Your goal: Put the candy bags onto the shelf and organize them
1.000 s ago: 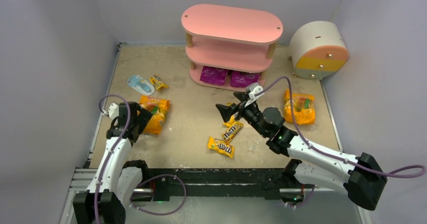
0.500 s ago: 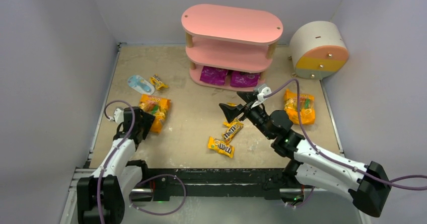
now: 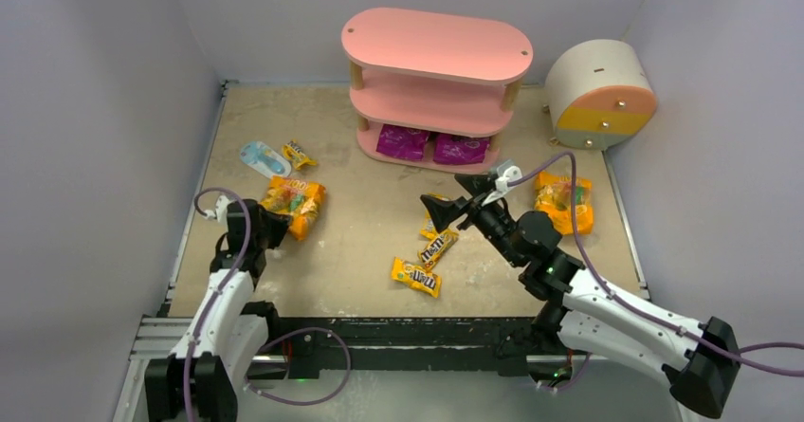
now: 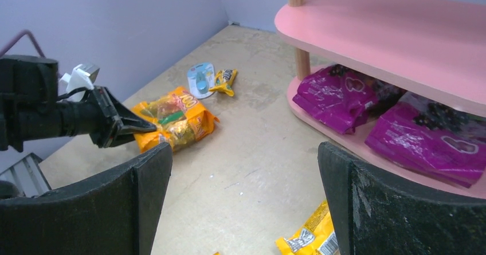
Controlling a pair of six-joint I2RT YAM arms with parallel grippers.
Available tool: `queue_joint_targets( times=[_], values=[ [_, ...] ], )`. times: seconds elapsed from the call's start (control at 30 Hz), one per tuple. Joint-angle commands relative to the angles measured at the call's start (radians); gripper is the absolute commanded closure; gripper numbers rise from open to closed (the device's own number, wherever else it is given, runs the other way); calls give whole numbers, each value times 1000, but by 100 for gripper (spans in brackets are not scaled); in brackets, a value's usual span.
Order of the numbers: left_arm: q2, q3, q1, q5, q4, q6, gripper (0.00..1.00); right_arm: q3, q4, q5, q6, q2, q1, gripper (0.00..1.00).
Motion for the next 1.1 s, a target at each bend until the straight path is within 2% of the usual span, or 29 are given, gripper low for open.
queue_joint_targets(
  times=[0.0, 0.2, 0.33, 0.4, 0.57, 0.73, 0.87, 1.07],
  values=[
    [-132, 95, 5, 154, 7, 22, 100, 11, -55, 122, 55, -73, -2, 2],
    [-204, 201, 3, 252, 36, -15, 100, 9, -129, 321, 128, -185, -2, 2],
    [-168, 245, -14, 331, 217, -53, 100, -42, -104, 415, 150, -274, -2, 2],
    [-129, 316, -64, 295, 232, -40, 100, -52, -106, 433, 150, -298, -2, 2],
    [1, 472, -290, 134, 289, 42, 100, -42, -132, 454, 138, -307, -2, 2],
    [148, 608, -418, 63, 369, 91, 100, -32, -153, 473, 131, -296, 0, 2],
    [227, 680, -471, -3, 436, 128, 100, -31, -157, 479, 121, -297, -2, 2],
    [359, 776, -508, -17, 527, 155, 100, -41, -158, 505, 100, -327, -1, 2]
  ],
)
